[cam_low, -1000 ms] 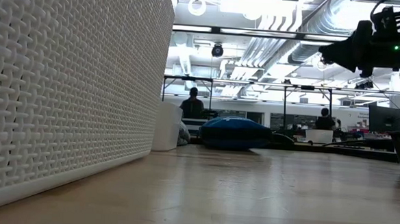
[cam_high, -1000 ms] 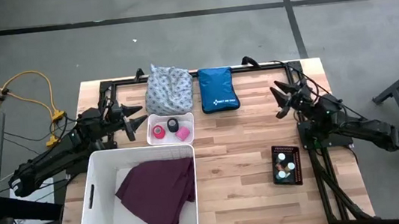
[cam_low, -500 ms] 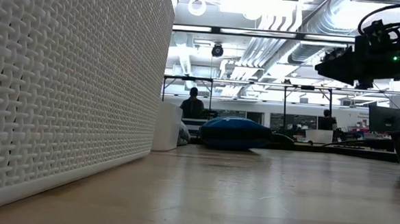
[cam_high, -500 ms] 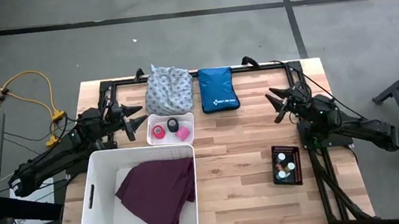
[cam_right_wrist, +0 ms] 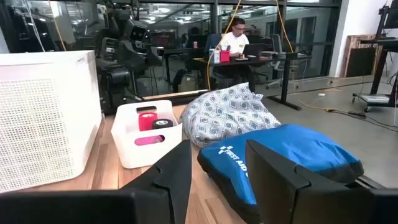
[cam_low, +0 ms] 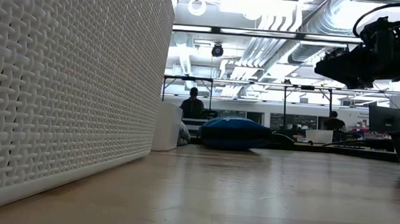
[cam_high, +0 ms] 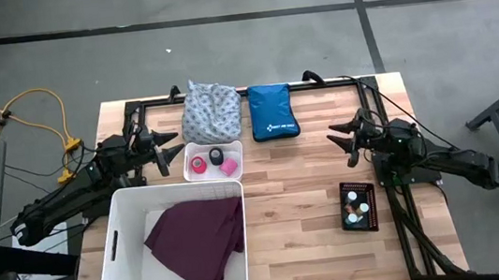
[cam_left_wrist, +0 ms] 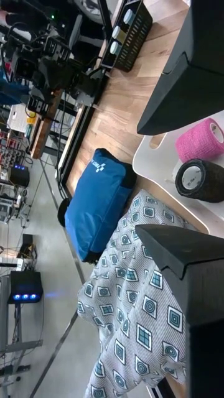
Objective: Pick & place medical supplies in basket/bin
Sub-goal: Put the gray patient gown into the white laundry organizer
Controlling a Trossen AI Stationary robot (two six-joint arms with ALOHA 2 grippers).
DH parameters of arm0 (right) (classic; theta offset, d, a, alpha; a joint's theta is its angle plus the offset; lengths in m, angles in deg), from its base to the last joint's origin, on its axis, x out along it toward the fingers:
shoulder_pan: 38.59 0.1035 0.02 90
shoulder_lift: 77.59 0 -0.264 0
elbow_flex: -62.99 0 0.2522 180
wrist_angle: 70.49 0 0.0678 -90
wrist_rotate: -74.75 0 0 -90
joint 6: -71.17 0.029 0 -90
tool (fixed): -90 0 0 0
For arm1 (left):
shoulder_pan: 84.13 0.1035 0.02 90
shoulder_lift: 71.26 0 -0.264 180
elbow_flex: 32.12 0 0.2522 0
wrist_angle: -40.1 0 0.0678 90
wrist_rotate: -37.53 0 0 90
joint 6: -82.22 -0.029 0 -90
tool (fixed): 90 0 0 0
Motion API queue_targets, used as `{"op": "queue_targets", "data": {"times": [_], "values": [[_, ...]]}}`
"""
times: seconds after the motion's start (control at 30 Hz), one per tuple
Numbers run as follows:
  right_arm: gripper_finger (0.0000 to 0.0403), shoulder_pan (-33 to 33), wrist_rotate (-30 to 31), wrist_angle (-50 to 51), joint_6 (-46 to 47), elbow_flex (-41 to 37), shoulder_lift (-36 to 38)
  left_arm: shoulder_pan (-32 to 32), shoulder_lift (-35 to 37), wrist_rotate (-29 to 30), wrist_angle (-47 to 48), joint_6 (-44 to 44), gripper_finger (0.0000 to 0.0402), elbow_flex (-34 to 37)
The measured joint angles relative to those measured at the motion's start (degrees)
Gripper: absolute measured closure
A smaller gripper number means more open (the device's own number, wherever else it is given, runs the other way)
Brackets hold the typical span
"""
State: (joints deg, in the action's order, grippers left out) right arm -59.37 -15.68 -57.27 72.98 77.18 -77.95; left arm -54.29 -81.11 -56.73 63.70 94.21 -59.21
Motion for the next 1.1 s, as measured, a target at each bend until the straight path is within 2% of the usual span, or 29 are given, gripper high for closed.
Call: {"op": "queue_targets", "data": {"times": [1.1], "values": [[0.0265,0.0,0.2,0.0,-0.1,0.0,-1.3,0.0,0.0,0.0,0.0,0.0,0.0161,0.0]]}}
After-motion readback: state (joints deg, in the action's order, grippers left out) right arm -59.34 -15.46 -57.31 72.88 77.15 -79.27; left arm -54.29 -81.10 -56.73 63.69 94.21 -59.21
